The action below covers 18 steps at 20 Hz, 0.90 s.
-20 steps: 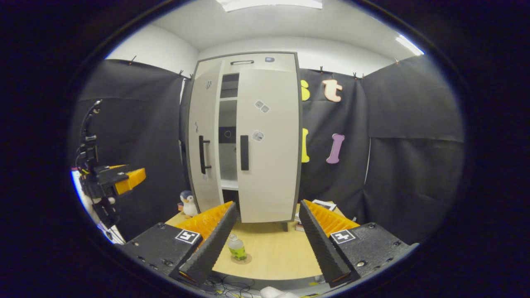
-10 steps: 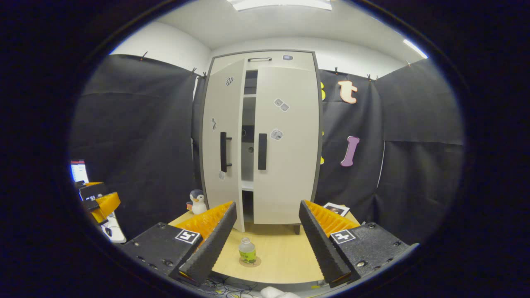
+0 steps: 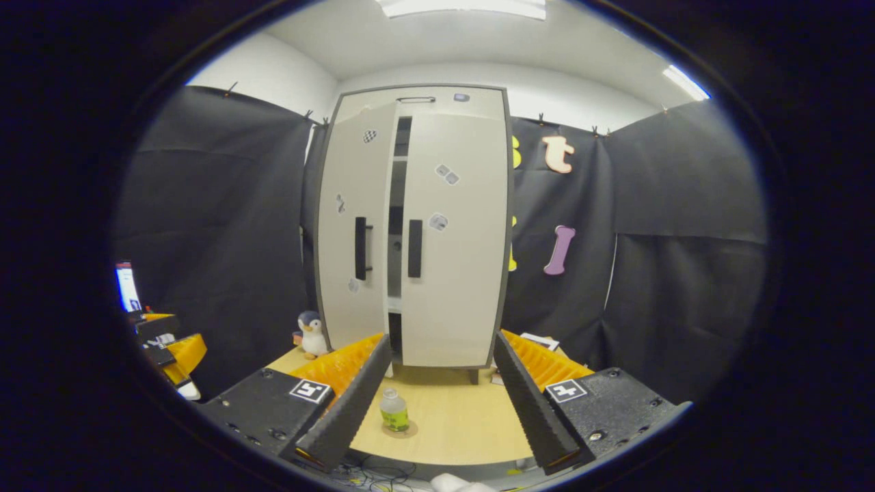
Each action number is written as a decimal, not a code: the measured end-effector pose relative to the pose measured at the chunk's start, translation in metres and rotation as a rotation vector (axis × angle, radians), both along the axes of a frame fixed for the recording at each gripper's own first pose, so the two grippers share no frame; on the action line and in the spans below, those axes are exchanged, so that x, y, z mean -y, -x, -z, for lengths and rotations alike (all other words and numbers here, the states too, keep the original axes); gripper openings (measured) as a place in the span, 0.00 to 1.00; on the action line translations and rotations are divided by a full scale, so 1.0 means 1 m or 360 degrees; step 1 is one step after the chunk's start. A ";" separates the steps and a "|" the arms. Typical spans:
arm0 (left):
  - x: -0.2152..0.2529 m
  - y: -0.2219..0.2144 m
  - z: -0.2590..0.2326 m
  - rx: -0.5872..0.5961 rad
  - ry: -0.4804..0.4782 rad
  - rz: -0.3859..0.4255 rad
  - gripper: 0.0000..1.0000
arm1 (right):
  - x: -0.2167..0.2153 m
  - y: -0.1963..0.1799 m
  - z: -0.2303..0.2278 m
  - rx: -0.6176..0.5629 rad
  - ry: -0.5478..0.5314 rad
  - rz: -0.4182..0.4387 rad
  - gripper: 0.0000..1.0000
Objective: Grasp the bottle in the cabinet with the left hand and place it on the coaster, then close the right door with the right hand and the left door with the left hand.
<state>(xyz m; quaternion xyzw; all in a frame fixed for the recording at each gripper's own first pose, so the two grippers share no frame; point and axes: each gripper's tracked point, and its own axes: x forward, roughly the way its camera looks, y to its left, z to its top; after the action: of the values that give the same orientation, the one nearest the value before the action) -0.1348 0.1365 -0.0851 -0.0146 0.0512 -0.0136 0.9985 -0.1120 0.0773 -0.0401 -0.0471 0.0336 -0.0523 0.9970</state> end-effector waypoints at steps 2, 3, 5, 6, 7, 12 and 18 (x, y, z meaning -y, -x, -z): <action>0.011 -0.006 -0.005 0.0014 0.0002 0.0025 0.96 | 0.007 0.005 -0.003 0.0004 0.0001 0.0019 1.00; 0.017 -0.009 -0.008 0.0025 0.0003 0.0035 0.96 | 0.011 0.007 -0.003 0.0000 0.0000 0.0022 0.99; 0.028 -0.015 -0.015 0.0040 -0.0007 0.0043 0.96 | 0.016 0.008 -0.003 -0.0004 -0.0015 0.0019 1.00; 0.031 -0.018 -0.019 0.0048 -0.0010 0.0037 0.96 | 0.017 0.008 -0.002 -0.0019 -0.0023 0.0009 0.99; 0.035 -0.021 -0.021 0.0048 -0.0006 0.0033 0.96 | 0.017 0.007 -0.001 -0.0038 -0.0029 -0.0001 0.99; 0.055 -0.033 -0.034 0.0068 0.0023 0.0087 0.96 | 0.019 0.006 -0.007 0.0004 -0.0028 -0.0013 0.99; 0.057 -0.038 -0.035 0.0068 0.0013 0.0115 0.96 | 0.010 0.008 -0.006 0.0018 -0.0048 -0.0010 1.00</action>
<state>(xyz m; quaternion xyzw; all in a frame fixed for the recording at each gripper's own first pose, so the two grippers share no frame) -0.0971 0.0799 -0.0498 -0.0164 0.0304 -0.0500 0.9982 -0.1204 0.0672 -0.0340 -0.0318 0.0286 -0.0490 0.9979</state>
